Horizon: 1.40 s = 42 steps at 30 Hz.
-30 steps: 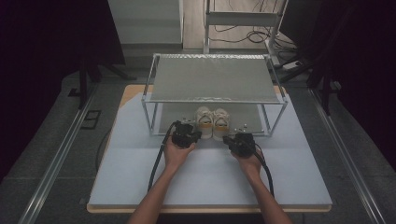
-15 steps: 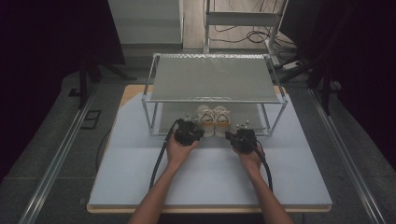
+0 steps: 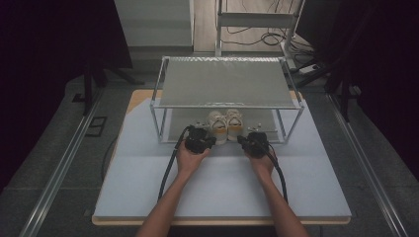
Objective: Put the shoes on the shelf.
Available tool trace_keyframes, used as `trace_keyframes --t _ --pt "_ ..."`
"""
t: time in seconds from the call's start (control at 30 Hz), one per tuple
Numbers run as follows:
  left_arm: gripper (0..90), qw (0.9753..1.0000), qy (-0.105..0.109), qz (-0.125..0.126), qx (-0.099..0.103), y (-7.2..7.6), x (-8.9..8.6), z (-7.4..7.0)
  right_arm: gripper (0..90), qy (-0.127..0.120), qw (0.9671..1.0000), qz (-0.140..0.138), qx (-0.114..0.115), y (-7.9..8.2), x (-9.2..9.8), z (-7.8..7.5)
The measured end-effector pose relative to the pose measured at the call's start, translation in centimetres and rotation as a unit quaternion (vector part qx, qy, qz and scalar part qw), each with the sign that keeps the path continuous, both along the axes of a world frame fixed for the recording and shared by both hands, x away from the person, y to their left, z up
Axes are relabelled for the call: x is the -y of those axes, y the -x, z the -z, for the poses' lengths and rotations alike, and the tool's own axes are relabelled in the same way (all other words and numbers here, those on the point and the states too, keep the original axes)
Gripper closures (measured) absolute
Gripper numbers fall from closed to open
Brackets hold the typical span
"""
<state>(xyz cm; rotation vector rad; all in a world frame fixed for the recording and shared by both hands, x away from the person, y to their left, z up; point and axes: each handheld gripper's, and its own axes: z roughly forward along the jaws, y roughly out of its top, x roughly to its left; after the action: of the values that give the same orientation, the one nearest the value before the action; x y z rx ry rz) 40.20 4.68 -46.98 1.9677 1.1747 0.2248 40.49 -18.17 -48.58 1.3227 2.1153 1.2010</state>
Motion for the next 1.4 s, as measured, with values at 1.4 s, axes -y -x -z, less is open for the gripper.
trace_keyframes --t 1.4 --pt "85.9 0.9994 -0.032 -0.013 0.008 -3.3 -0.6 0.5 89.8 -0.002 0.9998 0.013 -0.013 -2.2 -0.6 0.7"
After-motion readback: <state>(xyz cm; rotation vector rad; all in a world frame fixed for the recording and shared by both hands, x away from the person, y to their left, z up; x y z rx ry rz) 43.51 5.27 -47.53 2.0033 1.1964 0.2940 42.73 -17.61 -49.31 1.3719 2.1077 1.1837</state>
